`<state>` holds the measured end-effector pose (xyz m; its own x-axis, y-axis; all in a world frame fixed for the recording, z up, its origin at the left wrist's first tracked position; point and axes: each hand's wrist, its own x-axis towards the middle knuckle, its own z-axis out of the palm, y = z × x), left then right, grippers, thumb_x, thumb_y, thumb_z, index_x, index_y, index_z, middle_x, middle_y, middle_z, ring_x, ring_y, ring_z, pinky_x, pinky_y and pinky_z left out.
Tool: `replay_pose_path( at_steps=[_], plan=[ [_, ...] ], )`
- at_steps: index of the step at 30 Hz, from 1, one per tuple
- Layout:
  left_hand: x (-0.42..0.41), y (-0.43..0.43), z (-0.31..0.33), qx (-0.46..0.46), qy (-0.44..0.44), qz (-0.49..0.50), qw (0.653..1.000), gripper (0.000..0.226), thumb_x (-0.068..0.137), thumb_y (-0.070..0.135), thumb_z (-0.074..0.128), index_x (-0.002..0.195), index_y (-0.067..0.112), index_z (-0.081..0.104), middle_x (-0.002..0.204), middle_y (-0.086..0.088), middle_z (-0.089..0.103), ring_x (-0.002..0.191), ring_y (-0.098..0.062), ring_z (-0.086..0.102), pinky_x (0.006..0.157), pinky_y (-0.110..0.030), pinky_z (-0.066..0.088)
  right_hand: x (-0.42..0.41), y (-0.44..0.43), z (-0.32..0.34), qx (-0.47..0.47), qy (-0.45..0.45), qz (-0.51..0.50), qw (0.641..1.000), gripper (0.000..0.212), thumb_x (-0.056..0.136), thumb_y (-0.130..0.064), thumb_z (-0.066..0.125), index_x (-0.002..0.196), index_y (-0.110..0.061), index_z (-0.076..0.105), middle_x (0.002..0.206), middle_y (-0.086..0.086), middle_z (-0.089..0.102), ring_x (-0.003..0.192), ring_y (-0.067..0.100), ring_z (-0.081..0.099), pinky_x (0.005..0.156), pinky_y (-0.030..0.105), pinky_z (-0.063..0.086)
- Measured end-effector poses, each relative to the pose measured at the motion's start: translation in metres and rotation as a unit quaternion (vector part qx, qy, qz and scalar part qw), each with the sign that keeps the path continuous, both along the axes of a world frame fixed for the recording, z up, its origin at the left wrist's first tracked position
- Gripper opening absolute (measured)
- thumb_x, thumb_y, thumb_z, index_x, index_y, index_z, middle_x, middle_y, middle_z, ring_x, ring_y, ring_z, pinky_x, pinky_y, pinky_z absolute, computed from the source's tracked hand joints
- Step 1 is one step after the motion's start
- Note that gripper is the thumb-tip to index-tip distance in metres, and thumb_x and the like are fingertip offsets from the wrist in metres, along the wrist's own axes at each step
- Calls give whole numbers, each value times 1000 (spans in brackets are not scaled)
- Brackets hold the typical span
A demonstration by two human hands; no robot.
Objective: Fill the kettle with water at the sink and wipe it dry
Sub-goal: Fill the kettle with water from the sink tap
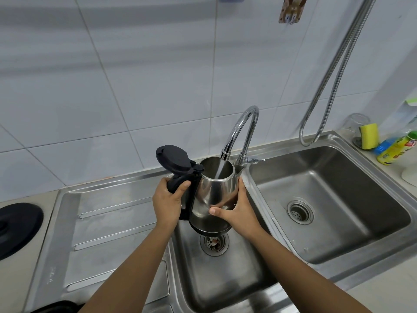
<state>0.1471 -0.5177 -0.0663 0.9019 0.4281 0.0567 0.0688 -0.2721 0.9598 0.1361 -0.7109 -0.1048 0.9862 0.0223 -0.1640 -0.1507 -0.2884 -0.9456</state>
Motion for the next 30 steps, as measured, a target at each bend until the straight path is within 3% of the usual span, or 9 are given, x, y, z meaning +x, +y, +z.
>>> replay_pose_path(
  at_steps=[19, 25, 30],
  plan=[
    [1, 1, -3, 11, 1, 4, 1000, 29, 81, 39, 71, 92, 16, 57, 79, 10, 59, 74, -2, 54, 61, -18, 37, -2, 0, 3, -6, 9, 5, 1000, 148, 45, -65, 94, 160, -45, 4, 165, -15, 29, 151, 11, 32, 121, 46, 37],
    [1, 1, -4, 18, 5, 8, 1000, 30, 81, 40, 72, 91, 16, 57, 78, 9, 58, 72, -3, 53, 60, -18, 37, -4, -1, 4, -7, 17, 9, 1000, 147, 50, -58, 95, 162, -42, 1, 167, -14, 25, 151, 11, 30, 122, 45, 35],
    [2, 2, -7, 13, 6, 13, 1000, 33, 80, 42, 72, 90, 14, 57, 78, 6, 59, 72, -10, 55, 60, -21, 38, -2, -2, 4, -7, 13, 10, 1000, 151, 43, -68, 93, 161, -45, 2, 166, -16, 27, 151, 10, 32, 121, 45, 36]
  ],
)
